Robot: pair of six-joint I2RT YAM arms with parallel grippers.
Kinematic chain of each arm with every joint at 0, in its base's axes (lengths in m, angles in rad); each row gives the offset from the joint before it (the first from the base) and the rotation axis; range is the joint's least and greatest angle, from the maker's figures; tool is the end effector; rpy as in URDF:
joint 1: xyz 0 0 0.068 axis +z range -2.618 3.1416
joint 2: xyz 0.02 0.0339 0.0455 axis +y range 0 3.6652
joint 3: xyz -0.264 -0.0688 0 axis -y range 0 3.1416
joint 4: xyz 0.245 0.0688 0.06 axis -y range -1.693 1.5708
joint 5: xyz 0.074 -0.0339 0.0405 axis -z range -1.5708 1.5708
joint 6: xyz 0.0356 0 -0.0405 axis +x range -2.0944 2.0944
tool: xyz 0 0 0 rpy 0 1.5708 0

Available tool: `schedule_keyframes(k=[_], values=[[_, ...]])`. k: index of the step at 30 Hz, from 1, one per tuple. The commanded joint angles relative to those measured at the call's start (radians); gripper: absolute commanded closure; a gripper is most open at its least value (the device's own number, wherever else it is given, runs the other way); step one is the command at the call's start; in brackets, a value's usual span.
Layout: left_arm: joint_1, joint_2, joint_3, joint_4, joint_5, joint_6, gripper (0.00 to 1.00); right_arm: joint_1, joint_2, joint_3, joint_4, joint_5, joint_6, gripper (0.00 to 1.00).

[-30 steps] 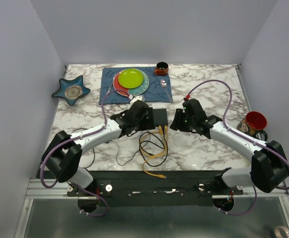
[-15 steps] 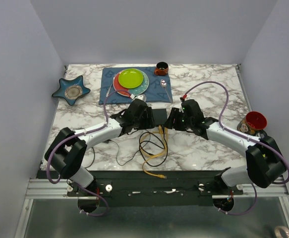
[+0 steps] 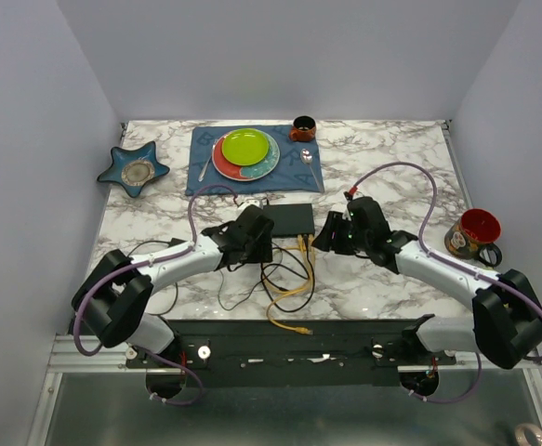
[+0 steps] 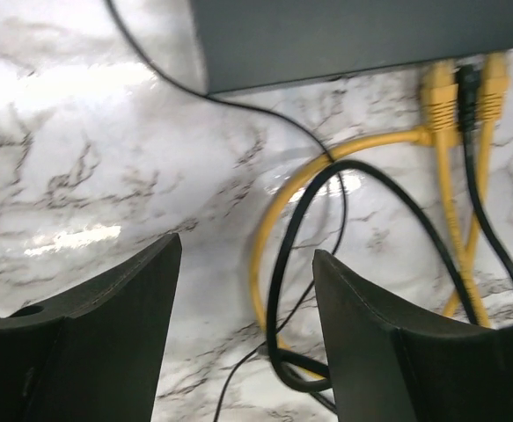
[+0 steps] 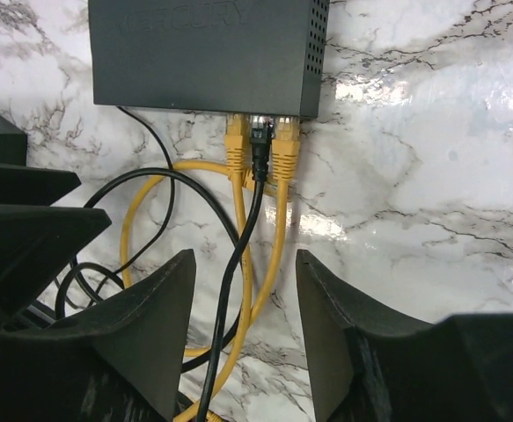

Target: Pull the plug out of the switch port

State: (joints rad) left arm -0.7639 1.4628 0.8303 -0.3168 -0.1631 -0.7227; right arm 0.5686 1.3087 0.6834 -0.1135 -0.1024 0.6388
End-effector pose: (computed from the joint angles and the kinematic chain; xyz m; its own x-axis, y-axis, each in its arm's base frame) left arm 0.2121 -0.1952 0.1908 -0.8466 -0.0927 -0.5240 0.0724 0.9555 -0.2861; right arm 0.2224 0.1464 0.2000 -0.8129 0.1844 -0.5525 -0.1428 0.8565 0.4960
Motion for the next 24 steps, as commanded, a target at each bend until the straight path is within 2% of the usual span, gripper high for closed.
schedule_keyframes(k=[1,13,16,17,20,24], values=[[-0.011,-0.015,-0.045,-0.028,-0.069,-0.03,0.28,0.002,-0.074,-0.031,-0.017,0.015,0.005,0.43],[-0.098,0.076,-0.03,0.013,-0.098,-0.018,0.31,0.002,-0.149,-0.09,-0.048,0.026,0.015,0.43],[-0.107,0.105,-0.03,0.007,-0.101,-0.006,0.48,0.002,-0.154,-0.099,-0.054,0.024,0.016,0.43],[-0.107,0.114,-0.027,-0.001,-0.105,-0.006,0.62,0.002,-0.154,-0.1,-0.055,0.023,0.016,0.43],[-0.11,0.131,-0.029,-0.031,-0.127,-0.014,0.8,0.002,-0.161,-0.108,-0.058,0.023,0.018,0.43],[-0.11,0.084,-0.048,-0.057,-0.153,-0.02,0.9,0.002,-0.175,-0.122,-0.063,0.029,0.019,0.44]])
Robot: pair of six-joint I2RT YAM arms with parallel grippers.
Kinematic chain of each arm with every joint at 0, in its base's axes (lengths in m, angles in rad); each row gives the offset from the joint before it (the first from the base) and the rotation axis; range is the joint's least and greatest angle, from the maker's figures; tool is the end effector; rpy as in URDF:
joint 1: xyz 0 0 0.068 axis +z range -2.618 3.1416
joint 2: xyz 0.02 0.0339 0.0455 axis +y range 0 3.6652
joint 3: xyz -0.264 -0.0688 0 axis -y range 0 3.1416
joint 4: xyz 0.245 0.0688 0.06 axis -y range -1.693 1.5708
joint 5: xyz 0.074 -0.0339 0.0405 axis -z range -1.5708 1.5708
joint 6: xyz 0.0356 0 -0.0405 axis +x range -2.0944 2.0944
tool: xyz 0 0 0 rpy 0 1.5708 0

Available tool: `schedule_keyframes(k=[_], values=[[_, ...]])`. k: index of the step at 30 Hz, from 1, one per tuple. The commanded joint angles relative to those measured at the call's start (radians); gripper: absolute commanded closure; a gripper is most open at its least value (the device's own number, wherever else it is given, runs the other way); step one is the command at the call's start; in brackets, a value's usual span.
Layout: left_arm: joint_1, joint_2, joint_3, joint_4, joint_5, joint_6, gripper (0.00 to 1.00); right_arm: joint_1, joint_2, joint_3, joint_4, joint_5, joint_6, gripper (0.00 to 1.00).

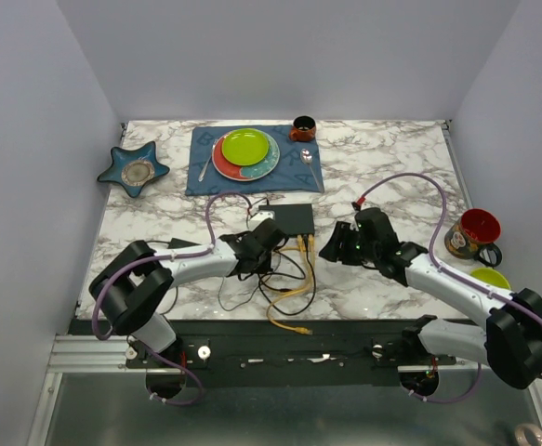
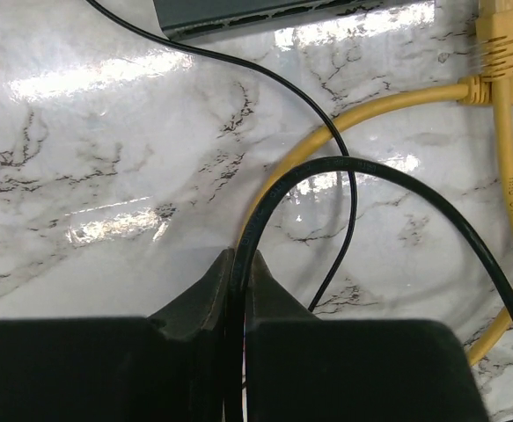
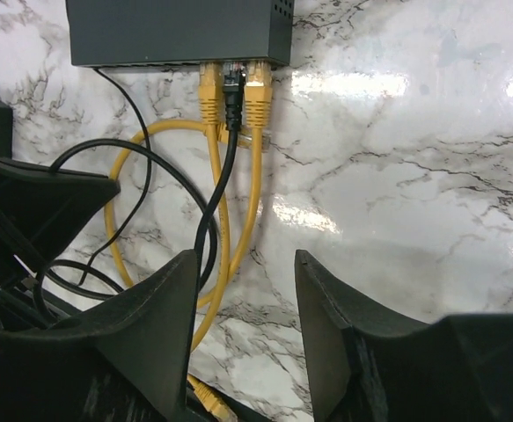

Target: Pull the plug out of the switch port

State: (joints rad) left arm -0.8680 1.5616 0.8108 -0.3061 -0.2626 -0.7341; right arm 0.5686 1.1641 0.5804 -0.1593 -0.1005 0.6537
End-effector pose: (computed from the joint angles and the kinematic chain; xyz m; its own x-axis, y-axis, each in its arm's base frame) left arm 0.1951 -0.2160 0.1598 -0.8563 0.0099 -0.5164 0.1088 0.9809 -0.1615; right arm 0.1950 0.1288 0.1970 -0.8162 0.1965 -0.5433 -0.1280 0.8555 0.5017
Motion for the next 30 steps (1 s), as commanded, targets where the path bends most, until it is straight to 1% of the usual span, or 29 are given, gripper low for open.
schedule_keyframes(k=[1,2,3,8,12,16,18,19,21,22,23,25,28,29,30], values=[[-0.006,-0.031,-0.035,-0.071,-0.059,-0.008,0.93,0.001,-0.035,-0.024,-0.017,0.028,0.004,0.44],[-0.006,-0.047,-0.041,-0.076,-0.067,-0.008,0.98,0.002,-0.037,-0.025,-0.017,0.028,0.006,0.44],[-0.006,-0.082,-0.045,-0.085,-0.072,-0.008,1.0,0.002,-0.037,-0.031,-0.017,0.027,0.007,0.44],[-0.006,-0.207,-0.061,-0.126,-0.075,-0.005,1.0,0.002,-0.055,-0.043,-0.017,0.03,0.009,0.44],[-0.006,-0.342,-0.087,-0.171,-0.09,-0.024,1.0,0.002,-0.067,-0.056,-0.022,0.038,0.011,0.44],[-0.006,-0.44,-0.087,-0.201,-0.101,-0.044,1.0,0.002,-0.057,-0.057,-0.02,0.033,0.017,0.45],[-0.006,-0.46,-0.062,-0.231,-0.118,-0.05,1.0,0.002,-0.057,-0.059,-0.02,0.033,0.02,0.45],[-0.006,-0.465,-0.052,-0.275,-0.131,-0.051,1.0,0.002,-0.06,-0.059,-0.02,0.033,0.021,0.45],[-0.006,-0.46,-0.024,-0.329,-0.184,-0.065,1.0,0.002,-0.063,-0.059,-0.02,0.033,0.018,0.45],[-0.006,-0.447,-0.018,-0.387,-0.202,-0.076,1.0,0.002,-0.067,-0.06,-0.02,0.035,0.017,0.45],[-0.003,-0.44,-0.015,-0.412,-0.246,-0.088,1.0,0.002,-0.07,-0.06,-0.022,0.035,0.015,0.45],[0.003,-0.43,-0.021,-0.465,-0.273,-0.12,1.0,0.001,-0.075,-0.063,-0.022,0.036,0.014,0.45],[0.05,-0.428,-0.059,-0.485,-0.265,-0.146,1.0,0.002,-0.076,-0.07,-0.025,0.038,0.015,0.45],[0.093,-0.433,-0.071,-0.484,-0.256,-0.151,1.0,0.002,-0.078,-0.07,-0.023,0.038,0.015,0.45],[0.112,-0.439,-0.09,-0.484,-0.25,-0.156,1.0,0.002,-0.078,-0.073,-0.025,0.038,0.017,0.45]])
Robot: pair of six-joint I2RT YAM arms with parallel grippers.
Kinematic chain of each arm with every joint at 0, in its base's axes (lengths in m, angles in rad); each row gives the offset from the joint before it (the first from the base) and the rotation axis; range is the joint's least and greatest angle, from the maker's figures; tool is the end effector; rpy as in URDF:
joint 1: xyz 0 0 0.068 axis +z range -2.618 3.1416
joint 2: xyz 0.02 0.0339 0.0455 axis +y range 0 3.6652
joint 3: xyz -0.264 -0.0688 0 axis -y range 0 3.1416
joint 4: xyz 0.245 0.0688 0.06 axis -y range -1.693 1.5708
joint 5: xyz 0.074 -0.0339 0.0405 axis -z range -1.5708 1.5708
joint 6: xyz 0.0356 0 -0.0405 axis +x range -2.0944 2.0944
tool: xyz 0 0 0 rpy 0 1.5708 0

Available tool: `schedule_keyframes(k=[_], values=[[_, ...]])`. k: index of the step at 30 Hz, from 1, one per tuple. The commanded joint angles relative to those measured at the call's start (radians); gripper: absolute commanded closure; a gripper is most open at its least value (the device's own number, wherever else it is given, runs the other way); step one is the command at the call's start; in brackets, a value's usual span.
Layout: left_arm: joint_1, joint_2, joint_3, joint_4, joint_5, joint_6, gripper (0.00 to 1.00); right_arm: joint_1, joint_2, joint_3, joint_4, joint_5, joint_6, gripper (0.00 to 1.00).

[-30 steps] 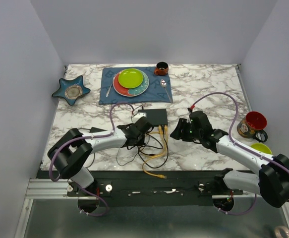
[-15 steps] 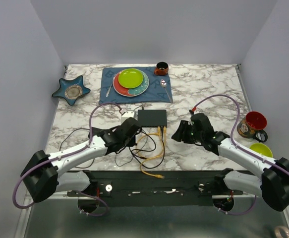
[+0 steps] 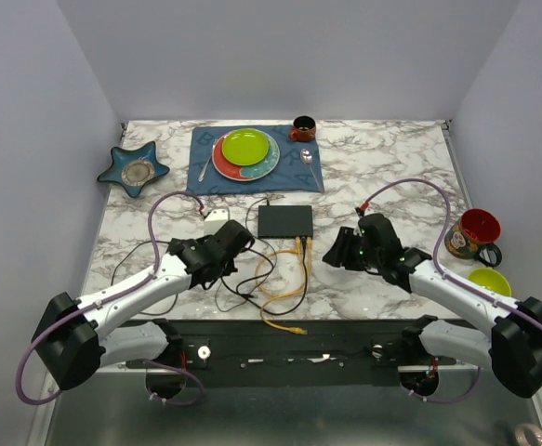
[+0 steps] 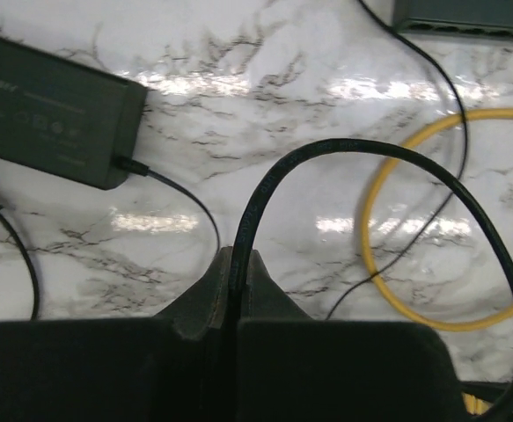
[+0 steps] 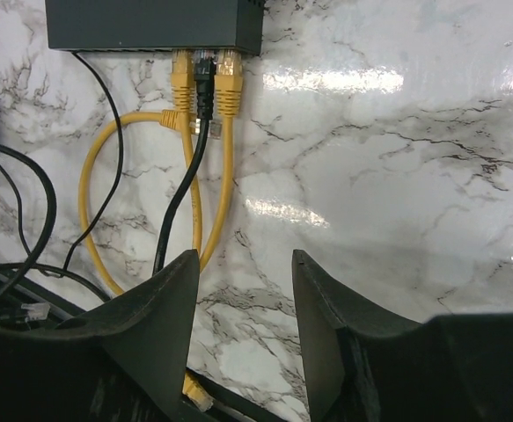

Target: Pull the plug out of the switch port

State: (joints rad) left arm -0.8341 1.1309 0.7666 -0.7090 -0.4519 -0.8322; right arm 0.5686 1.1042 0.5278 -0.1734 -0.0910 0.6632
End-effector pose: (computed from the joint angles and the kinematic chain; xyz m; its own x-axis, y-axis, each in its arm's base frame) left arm 0.1516 -0.1440 0.2280 -0.7867 -0.1228 -0.6050 -0.0822 0.9921 -0.0945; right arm 0.1832 0.1209 0.1915 -0.8172 0.2054 -0.5386 -0.1132 0.8590 0.4993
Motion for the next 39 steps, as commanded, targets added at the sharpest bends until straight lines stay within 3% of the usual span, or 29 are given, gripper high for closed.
schedule_keyframes(k=[1,4,5,8,10,14,17,18,20,22,27,39], values=[[0.098,-0.025,-0.049,-0.084,-0.059,-0.077,1.0,0.001,-0.018,-0.025,-0.009,0.028,0.009,0.45],[0.167,-0.071,-0.047,-0.083,-0.048,-0.1,0.77,0.002,-0.018,-0.028,-0.009,0.03,0.01,0.45],[0.182,-0.083,-0.044,-0.084,-0.048,-0.104,0.54,0.002,-0.018,-0.029,-0.011,0.03,0.012,0.45],[0.249,-0.114,-0.023,-0.101,-0.071,-0.108,0.13,0.002,-0.021,-0.028,-0.009,0.028,0.007,0.45],[0.282,-0.129,0.014,-0.134,-0.102,-0.104,0.07,0.002,-0.027,-0.026,-0.009,0.027,0.003,0.45],[0.309,-0.184,0.083,-0.138,-0.14,-0.088,0.05,0.002,-0.027,-0.017,-0.009,0.019,-0.01,0.45],[0.309,-0.246,0.068,0.018,0.003,-0.039,0.1,0.004,-0.011,-0.005,-0.009,0.016,-0.016,0.45],[0.309,-0.255,0.036,0.076,0.144,-0.019,0.13,0.004,-0.004,0.001,-0.008,0.016,-0.02,0.45],[0.293,-0.243,0.007,0.222,0.246,-0.015,0.19,0.004,0.009,0.008,-0.006,0.01,-0.02,0.45],[0.256,-0.177,0.005,0.285,0.301,-0.004,0.22,0.004,0.017,0.011,0.002,0.002,-0.022,0.45],[0.13,-0.021,0.066,0.319,0.251,0.028,0.22,0.011,0.065,0.008,0.02,-0.023,-0.016,0.46],[0.132,0.332,0.204,0.445,0.3,0.051,0.23,0.039,0.183,0.133,0.029,0.042,0.019,0.46]])
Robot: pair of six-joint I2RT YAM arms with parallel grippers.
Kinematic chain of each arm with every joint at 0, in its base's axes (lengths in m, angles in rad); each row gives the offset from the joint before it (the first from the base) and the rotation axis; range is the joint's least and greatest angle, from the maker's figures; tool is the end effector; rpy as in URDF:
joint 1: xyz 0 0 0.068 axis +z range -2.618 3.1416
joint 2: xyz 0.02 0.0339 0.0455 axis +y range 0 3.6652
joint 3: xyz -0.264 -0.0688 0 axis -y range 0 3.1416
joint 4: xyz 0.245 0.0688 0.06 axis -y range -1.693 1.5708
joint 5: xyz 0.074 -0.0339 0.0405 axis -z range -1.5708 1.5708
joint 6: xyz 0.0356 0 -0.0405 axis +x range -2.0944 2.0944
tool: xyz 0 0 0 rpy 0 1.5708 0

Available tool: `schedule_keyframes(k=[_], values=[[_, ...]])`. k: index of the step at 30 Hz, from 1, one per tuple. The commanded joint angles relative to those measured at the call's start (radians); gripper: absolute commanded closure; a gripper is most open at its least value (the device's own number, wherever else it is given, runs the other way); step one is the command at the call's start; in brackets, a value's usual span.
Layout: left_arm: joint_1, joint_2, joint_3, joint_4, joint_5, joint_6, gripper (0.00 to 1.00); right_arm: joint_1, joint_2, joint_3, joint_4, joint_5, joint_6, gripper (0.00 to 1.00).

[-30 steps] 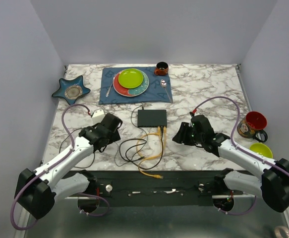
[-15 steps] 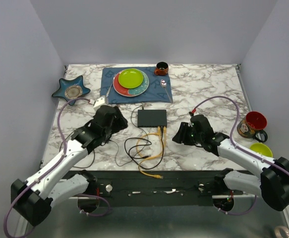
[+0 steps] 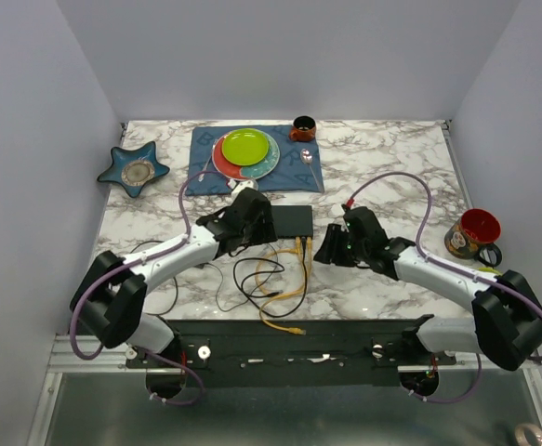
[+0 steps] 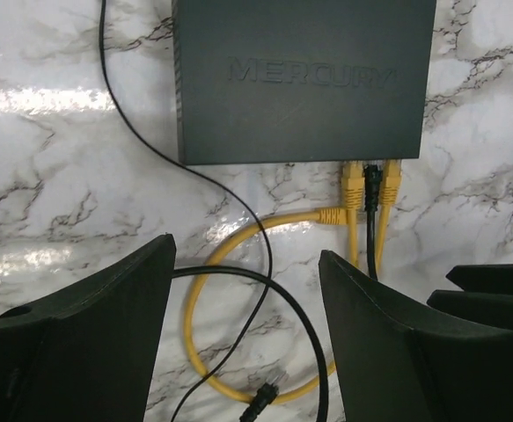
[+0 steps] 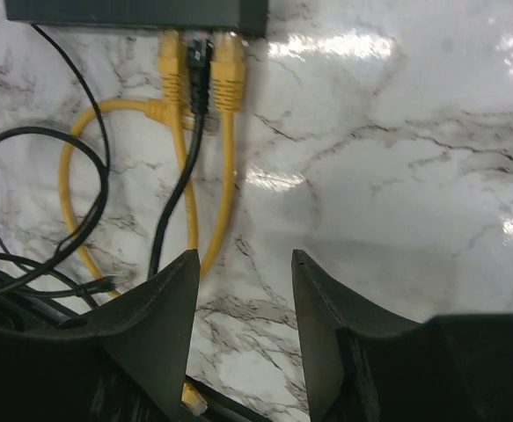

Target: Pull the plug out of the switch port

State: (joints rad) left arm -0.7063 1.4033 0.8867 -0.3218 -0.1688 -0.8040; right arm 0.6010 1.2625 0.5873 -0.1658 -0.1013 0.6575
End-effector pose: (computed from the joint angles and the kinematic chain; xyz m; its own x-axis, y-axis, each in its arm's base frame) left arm 0.2257 -0.1847 0.2238 -0.7917 -0.2577 -0.5539 -0.0228 0.9185 -0.3948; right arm 0.1972 0.1396 0.1772 -0.8644 0.1446 -0.4817 -0.1136 0.8769 0.4671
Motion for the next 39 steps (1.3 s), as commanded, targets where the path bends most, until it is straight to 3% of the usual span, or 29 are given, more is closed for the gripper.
schedule_keyframes(k=[1,6,10,15,17,20,27,39], values=[[0.004,0.091,0.098,0.064,0.012,0.034,0.23,0.006,0.029,0.089,0.023,0.058,0.03,0.46],[0.028,0.206,0.223,0.061,0.035,0.049,0.25,-0.006,0.089,0.131,0.058,0.045,0.066,0.48],[0.041,0.299,0.299,0.062,0.116,0.068,0.36,-0.046,0.091,0.065,0.211,-0.023,0.129,0.49],[0.047,0.329,0.316,0.096,0.207,0.107,0.56,-0.07,0.018,-0.122,0.513,-0.037,0.172,0.37],[0.056,0.35,0.311,0.115,0.248,0.115,0.71,-0.078,0.023,-0.123,0.522,-0.052,0.168,0.36],[0.062,0.385,0.307,0.127,0.307,0.117,0.85,-0.109,0.069,-0.107,0.52,-0.124,0.174,0.36],[0.077,0.43,0.293,0.124,0.328,0.129,0.87,-0.181,0.21,-0.158,0.765,-0.234,0.272,0.39],[0.1,0.468,0.284,0.098,0.318,0.132,0.87,-0.193,0.413,-0.141,0.907,-0.316,0.29,0.5]])
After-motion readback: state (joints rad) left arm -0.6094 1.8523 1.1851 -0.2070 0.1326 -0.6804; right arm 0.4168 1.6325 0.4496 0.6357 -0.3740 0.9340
